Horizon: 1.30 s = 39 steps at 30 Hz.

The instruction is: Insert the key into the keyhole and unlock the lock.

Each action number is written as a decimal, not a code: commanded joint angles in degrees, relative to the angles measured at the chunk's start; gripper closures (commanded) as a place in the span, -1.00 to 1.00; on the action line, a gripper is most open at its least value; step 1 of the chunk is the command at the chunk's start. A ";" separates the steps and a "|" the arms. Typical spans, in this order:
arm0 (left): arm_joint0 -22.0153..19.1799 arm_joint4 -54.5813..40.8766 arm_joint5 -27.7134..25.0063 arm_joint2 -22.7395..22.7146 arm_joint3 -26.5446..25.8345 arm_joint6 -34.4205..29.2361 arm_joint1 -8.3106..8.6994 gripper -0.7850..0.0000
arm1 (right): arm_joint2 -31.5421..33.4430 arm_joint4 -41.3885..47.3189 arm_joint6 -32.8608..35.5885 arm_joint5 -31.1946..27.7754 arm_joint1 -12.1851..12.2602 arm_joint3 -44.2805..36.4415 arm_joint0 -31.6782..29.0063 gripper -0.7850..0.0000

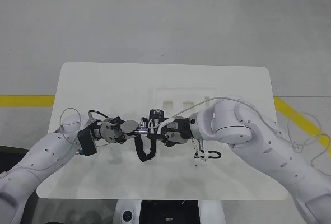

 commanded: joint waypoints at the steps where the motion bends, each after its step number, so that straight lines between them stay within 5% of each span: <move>1: -0.17 0.52 -0.56 0.04 0.61 0.00 -0.15 1.00 | -0.09 0.04 -0.21 -0.27 -0.09 -0.10 0.19 1.00; 39: -6.21 4.57 -3.37 4.18 4.48 0.00 -0.84 1.00 | 0.66 -0.43 0.83 -0.21 -0.60 -1.03 0.64 1.00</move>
